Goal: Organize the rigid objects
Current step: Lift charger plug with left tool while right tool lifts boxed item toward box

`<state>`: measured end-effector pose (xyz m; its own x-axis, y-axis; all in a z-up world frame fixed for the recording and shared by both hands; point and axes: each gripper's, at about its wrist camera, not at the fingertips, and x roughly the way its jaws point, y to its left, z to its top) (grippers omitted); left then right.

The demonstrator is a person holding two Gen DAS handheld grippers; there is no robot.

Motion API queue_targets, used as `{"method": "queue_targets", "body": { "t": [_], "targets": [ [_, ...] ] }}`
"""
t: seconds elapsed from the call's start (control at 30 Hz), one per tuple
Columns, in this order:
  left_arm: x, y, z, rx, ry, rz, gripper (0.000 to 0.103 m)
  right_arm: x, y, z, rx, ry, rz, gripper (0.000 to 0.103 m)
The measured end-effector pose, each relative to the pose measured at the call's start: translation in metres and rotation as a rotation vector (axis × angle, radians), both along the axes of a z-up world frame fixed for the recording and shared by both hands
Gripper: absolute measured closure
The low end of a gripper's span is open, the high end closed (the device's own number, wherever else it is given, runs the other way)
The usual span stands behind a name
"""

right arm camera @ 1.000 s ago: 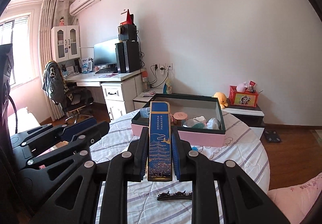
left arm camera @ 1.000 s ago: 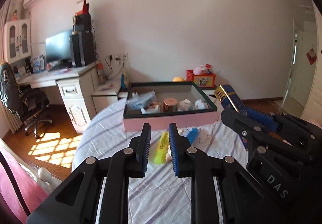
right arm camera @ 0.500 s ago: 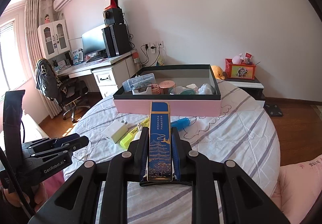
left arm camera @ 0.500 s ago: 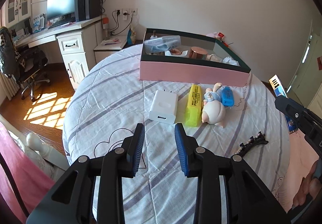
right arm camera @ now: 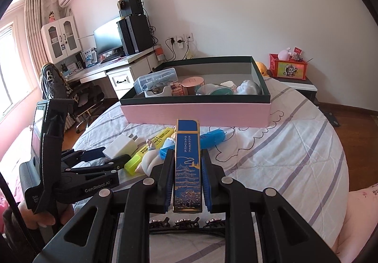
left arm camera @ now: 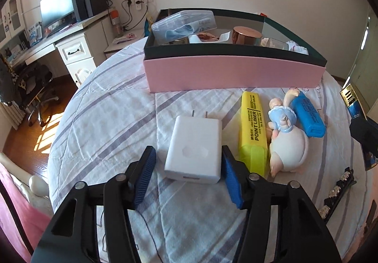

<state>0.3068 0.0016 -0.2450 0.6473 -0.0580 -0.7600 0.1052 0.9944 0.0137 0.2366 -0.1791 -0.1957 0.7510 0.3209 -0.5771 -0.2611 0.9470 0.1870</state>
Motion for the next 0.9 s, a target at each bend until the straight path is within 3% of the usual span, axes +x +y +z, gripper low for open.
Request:
{"method": "queue_targets", "body": {
  "t": [0.1,0.2,0.43,0.6,0.9],
  "targets": [
    [-0.002,-0.007,0.002,0.043,-0.026,-0.016,0.063,0.003,0.000,-0.002,-0.001,0.005,-0.002,0.082],
    [-0.015,-0.005,0.012,0.044,-0.077,0.034,0.063,-0.001,0.004,0.001,-0.004,-0.003,-0.003,0.082],
    [-0.072,-0.012,0.072,-0.020,-0.243,0.023,0.063,-0.025,0.021,0.029,-0.026,-0.093,0.013,0.082],
    [-0.109,-0.022,0.111,-0.012,-0.353,0.010,0.063,-0.050,0.030,0.057,-0.041,-0.164,0.019,0.082],
    [-0.149,-0.026,0.144,-0.022,-0.433,0.005,0.063,-0.088,0.030,0.092,-0.062,-0.261,-0.002,0.082]
  ]
}}
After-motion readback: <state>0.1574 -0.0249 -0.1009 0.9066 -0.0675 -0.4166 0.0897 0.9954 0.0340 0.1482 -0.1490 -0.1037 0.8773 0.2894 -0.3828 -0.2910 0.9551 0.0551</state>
